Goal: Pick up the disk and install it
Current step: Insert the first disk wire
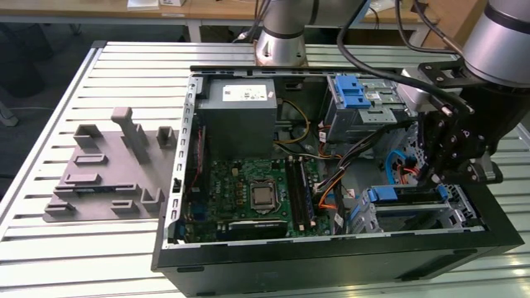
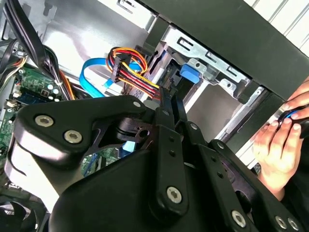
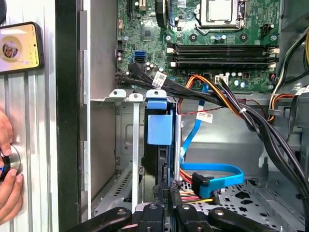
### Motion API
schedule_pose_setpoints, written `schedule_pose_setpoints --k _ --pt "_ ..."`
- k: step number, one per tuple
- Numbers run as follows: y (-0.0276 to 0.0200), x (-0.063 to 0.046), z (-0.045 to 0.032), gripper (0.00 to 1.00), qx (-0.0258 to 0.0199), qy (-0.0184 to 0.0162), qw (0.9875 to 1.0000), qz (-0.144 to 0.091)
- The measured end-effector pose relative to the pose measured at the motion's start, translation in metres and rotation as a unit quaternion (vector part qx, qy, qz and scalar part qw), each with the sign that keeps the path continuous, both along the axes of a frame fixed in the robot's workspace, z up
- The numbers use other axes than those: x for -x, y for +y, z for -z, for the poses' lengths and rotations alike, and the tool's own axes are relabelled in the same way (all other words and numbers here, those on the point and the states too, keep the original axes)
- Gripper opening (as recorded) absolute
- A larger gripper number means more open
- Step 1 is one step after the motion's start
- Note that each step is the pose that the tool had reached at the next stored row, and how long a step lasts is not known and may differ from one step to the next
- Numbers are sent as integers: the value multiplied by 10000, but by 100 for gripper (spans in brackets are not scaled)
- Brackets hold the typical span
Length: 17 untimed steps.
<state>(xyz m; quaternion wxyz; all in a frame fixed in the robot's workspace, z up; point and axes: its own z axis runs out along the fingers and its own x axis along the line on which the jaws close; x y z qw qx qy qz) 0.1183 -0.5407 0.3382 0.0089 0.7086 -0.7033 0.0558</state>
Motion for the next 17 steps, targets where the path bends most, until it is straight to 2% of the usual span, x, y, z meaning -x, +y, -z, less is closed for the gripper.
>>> schedule_pose_setpoints --k 7,17 --pt "0 0 32 16 -58 -1 10000 0" --pt "-6 0 54 16 -75 -1 10000 0"
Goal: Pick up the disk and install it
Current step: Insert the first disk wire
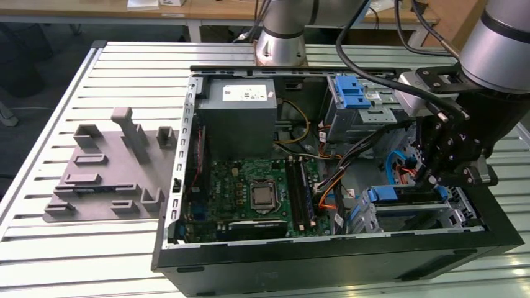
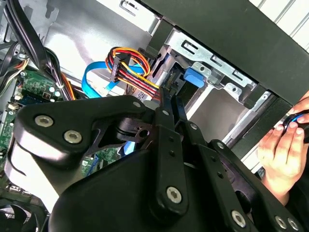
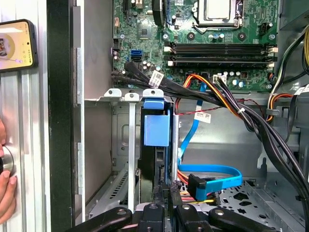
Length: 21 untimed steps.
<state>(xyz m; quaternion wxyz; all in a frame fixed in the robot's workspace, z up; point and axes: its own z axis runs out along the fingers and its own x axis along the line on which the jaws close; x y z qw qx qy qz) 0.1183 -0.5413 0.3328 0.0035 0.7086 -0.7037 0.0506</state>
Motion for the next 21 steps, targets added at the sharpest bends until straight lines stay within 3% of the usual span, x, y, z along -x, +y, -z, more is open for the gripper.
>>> schedule_pose_setpoints --k 13,21 --pt "-23 0 -9 16 -1 0 10000 56" --pt "-24 -2 11 16 -27 0 10000 69"
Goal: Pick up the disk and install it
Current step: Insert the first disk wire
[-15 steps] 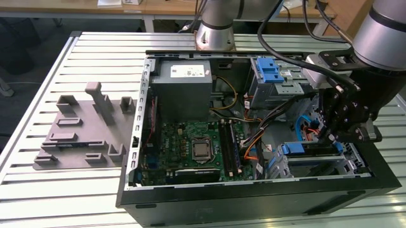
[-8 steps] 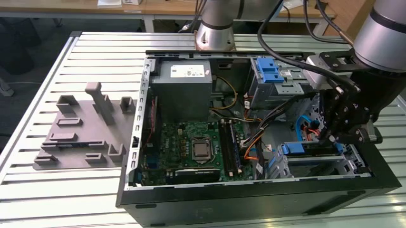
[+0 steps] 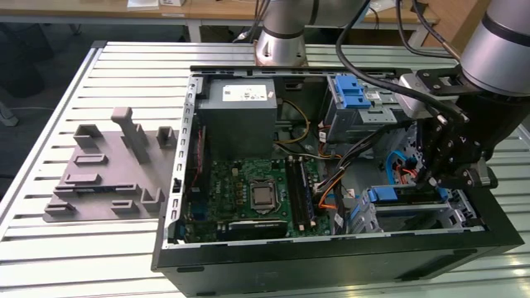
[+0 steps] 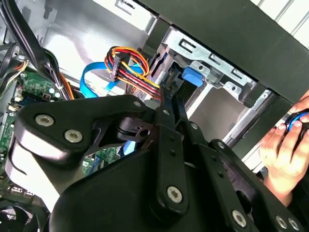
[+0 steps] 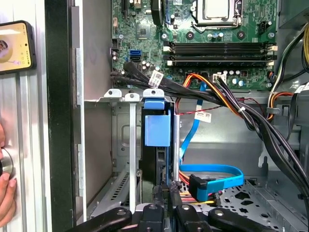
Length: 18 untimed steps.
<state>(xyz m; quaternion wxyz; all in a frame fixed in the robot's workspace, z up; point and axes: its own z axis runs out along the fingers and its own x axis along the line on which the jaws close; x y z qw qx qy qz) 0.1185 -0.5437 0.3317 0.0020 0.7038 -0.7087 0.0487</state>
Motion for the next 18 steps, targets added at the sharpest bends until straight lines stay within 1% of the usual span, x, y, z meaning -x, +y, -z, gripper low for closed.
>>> schedule_pose_setpoints --k 5,9,13,16,17,18 --pt "0 -2 1 16 2 1 10000 8" --pt "-10 -7 28 16 -12 9 10000 11" --pt "-11 -9 32 16 -22 10 10000 10" --pt "-11 -9 -9 18 -21 11 10000 10" --pt "-11 -9 -24 24 -21 12 10000 10" --pt "-11 -9 -38 24 -21 13 10000 10"
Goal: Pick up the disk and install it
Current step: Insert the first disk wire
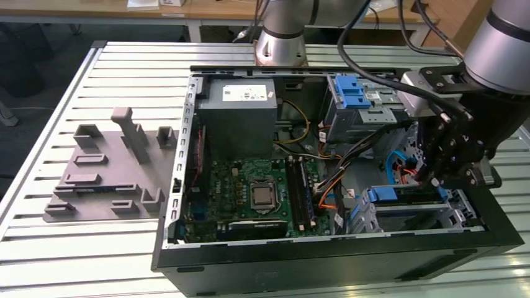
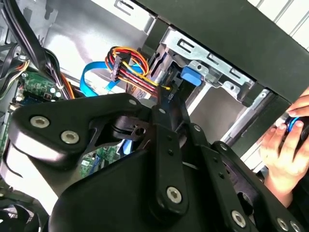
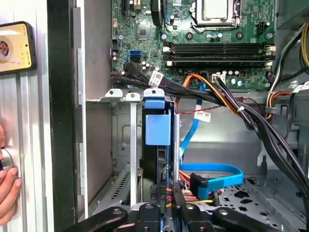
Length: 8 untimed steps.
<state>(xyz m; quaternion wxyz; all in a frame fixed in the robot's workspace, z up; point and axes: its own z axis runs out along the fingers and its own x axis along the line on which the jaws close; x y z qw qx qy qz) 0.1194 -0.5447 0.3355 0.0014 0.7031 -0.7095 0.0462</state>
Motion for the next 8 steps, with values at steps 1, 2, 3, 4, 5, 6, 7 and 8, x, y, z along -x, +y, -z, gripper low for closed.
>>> schedule_pose_setpoints --k 1,2,3,4,5,6,7,8 --pt "0 0 -13 24 0 1 10000 0" --pt "0 -1 -24 24 0 3 10000 0" --pt "0 -1 -34 24 0 5 10000 0" --pt "0 -2 -40 22 0 6 10000 0" --pt "-1 -2 -45 16 0 7 10000 0" --pt "0 -2 -48 16 0 7 10000 0" --pt "0 -2 -50 11 -1 7 10000 0" --pt "0 -2 -53 11 0 7 10000 0"
